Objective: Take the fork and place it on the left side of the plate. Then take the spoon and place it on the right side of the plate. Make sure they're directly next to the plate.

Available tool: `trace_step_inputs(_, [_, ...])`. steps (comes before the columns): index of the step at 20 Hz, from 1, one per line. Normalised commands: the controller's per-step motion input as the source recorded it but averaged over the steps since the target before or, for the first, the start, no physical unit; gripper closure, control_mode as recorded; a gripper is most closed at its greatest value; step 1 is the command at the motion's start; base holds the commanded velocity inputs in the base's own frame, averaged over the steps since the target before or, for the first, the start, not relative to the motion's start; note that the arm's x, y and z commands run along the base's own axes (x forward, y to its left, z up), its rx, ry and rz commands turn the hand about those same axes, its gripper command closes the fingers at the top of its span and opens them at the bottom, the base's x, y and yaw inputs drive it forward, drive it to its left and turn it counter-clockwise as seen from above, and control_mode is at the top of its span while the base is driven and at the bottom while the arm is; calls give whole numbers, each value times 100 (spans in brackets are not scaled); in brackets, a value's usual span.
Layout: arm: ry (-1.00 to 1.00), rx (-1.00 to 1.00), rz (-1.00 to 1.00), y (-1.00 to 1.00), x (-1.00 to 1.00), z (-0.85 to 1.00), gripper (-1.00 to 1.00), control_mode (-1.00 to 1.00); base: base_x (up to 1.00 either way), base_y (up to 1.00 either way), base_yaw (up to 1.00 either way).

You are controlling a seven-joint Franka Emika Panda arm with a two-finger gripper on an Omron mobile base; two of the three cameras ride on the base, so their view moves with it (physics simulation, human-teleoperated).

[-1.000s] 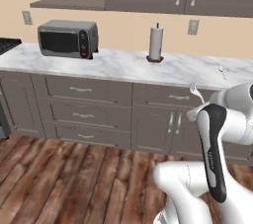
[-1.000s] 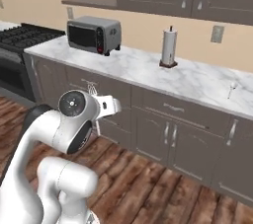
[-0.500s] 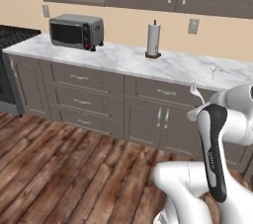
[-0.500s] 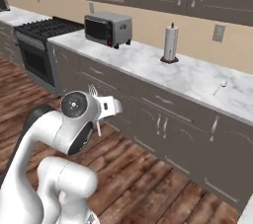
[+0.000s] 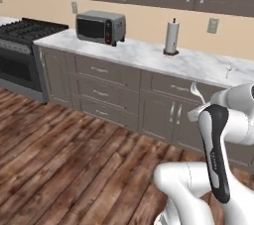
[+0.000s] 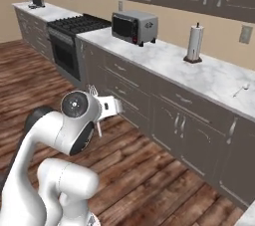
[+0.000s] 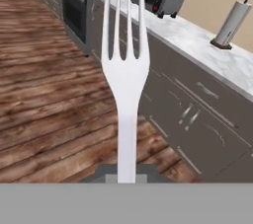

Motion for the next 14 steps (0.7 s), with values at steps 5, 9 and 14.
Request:
trace_step_inputs(5, [0,0,0,0,0,0,100,100,-100,42,20])
trace_step_inputs(9, [0,0,0,0,0,0,100,100,-63,92,38])
trace_step_inputs(14, [0,0,0,0,0,0,100,100,-17,75,52])
